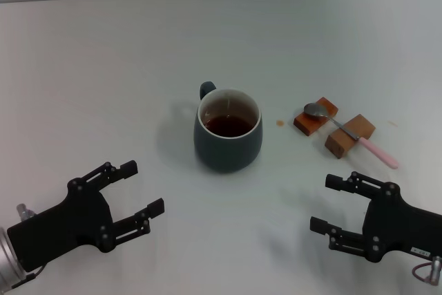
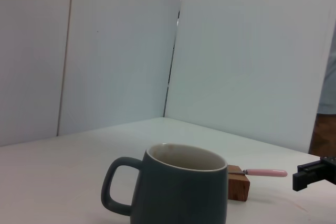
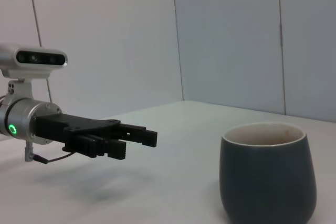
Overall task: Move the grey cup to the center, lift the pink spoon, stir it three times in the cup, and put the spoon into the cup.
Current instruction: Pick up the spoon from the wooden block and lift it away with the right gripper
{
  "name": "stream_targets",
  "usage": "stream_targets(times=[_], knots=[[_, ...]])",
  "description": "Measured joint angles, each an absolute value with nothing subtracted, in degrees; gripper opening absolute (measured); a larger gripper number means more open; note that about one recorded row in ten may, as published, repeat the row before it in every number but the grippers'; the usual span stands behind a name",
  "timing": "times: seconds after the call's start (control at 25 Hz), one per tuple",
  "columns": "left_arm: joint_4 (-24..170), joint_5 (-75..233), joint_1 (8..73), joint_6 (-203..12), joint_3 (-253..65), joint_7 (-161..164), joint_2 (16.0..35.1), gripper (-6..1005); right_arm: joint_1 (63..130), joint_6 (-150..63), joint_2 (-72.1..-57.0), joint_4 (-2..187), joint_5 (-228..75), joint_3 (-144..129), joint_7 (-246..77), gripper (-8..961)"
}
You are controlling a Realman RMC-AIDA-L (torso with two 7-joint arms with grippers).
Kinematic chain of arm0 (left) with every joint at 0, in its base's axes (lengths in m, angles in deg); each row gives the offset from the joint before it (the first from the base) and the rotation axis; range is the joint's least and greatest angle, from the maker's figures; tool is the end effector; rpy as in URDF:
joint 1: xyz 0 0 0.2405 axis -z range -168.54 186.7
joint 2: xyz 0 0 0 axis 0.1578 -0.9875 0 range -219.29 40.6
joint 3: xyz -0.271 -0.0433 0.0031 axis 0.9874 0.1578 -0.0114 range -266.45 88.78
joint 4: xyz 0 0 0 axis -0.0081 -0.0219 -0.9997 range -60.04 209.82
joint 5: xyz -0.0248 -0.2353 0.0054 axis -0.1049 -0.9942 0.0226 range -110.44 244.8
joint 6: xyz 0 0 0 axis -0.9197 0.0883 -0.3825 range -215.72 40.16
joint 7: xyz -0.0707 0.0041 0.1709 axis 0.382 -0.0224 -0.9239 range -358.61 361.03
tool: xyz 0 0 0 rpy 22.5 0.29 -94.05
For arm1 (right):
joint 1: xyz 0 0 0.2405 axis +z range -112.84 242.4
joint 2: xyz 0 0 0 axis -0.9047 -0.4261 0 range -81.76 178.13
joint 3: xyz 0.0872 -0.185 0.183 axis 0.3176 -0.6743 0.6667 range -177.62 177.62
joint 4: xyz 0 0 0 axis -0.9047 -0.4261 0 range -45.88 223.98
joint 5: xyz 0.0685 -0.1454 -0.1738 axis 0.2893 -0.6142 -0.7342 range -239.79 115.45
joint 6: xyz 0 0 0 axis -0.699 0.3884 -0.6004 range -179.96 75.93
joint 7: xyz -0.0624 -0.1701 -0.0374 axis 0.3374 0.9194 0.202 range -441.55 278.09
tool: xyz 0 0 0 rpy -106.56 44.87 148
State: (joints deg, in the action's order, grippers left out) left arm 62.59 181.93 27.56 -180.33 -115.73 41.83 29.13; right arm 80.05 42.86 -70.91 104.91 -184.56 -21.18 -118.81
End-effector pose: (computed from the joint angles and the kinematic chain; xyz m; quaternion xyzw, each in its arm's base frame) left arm -0.3398 0.2586 -0.0925 -0.9079 -0.1757 -0.3217 0.2033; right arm 0.3569 0.2350 -0.0868 -0.9180 0.1559 0.2968 0.2119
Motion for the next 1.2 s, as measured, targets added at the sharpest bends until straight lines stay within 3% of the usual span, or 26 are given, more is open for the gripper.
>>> stream_targets(times=[0.16, 0.6, 1.2], knots=[[62.5, 181.9, 27.5, -180.2, -115.7, 41.6, 29.13, 814, 80.0, 43.1, -70.91, 104.5, -184.5, -21.1, -118.8, 756], [62.6, 181.4, 27.6, -179.9, -115.2, 41.0, 29.14, 814, 77.0, 56.5, -70.73, 100.6, -184.3, -2.4, -142.3, 756], [62.3, 181.3, 27.8, -180.5, -115.0, 41.0, 28.94, 815, 72.6, 50.4, -70.11, 101.1, -184.7, 4.2, -188.1, 755]])
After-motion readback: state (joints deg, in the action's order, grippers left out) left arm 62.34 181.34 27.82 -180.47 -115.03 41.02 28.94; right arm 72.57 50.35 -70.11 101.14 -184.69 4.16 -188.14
